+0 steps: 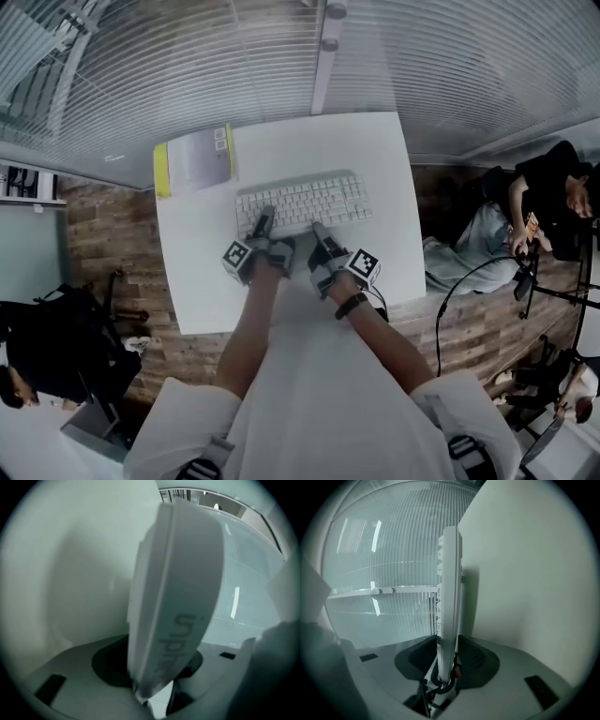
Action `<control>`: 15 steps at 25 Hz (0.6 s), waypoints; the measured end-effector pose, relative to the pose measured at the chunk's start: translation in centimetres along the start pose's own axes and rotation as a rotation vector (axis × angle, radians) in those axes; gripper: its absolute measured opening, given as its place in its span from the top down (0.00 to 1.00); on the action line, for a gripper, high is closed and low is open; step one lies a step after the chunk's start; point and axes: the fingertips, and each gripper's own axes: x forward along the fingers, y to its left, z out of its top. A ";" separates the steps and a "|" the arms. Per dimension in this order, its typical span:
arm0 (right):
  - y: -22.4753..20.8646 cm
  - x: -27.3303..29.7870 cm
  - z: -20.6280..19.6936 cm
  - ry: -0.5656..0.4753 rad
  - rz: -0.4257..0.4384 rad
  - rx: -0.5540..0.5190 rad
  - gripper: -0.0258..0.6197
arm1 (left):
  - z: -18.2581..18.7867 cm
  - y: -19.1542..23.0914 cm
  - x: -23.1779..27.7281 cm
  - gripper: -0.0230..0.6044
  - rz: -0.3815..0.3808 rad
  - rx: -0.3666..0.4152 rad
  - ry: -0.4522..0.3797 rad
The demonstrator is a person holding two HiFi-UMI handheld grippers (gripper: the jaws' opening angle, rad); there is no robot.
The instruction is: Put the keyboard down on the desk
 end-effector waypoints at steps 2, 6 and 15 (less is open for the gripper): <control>0.2 -0.4 -0.1 -0.013 -0.017 -0.010 0.75 | -0.1 0.0 -0.3 0.70 0.004 0.002 -0.001; -0.2 -0.3 0.1 -0.030 -0.034 -0.003 0.76 | -0.1 -0.2 0.1 0.70 0.001 -0.001 -0.002; -0.1 0.2 0.0 -0.033 -0.102 0.002 0.79 | -1.3 -1.0 -1.2 0.68 -0.033 0.136 0.120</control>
